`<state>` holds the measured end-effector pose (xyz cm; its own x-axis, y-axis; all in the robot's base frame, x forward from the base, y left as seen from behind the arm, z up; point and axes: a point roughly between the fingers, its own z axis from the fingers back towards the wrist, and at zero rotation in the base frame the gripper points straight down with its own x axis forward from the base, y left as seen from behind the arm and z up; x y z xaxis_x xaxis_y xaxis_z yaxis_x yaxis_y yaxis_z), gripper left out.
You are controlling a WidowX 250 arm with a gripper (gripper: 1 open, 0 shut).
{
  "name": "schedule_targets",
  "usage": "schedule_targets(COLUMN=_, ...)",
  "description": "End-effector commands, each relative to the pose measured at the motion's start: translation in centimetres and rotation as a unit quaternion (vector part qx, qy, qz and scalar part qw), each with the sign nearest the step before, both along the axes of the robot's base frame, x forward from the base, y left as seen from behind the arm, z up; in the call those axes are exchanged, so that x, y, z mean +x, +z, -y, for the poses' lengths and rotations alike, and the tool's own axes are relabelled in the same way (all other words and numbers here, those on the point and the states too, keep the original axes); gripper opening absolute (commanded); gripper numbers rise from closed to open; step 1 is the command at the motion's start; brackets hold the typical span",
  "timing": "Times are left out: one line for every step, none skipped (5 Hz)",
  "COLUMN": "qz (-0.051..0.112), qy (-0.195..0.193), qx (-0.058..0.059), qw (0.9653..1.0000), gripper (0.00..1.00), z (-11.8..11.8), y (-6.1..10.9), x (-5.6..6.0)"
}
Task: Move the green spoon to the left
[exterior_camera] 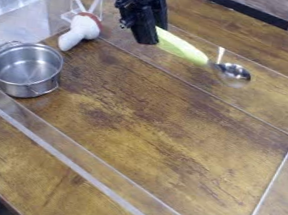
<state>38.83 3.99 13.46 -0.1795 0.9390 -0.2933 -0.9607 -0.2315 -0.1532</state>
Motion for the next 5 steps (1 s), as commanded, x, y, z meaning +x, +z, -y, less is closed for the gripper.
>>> schedule_targets(qz=0.059, qy=0.01, qx=0.012, qw=0.9981, gripper=0.0, z=-0.6, y=4.3, x=-0.7)
schedule_targets(qz=0.062, qy=-0.002, qx=0.016, qw=0.9979, gripper=0.0, z=-0.6, y=4.1, x=-1.8)
schedule_targets(qz=0.064, qy=0.048, qx=0.024, qw=0.9966, gripper=0.0, z=0.3, y=3.1, x=-2.7)
schedule_targets(qz=0.066, qy=0.114, qx=0.029, qw=0.9908, gripper=0.0, z=0.1, y=3.0, x=-2.9)
schedule_targets(qz=0.068, qy=0.122, qx=0.034, qw=0.9897, gripper=0.0, z=-1.3, y=3.1, x=-3.0)
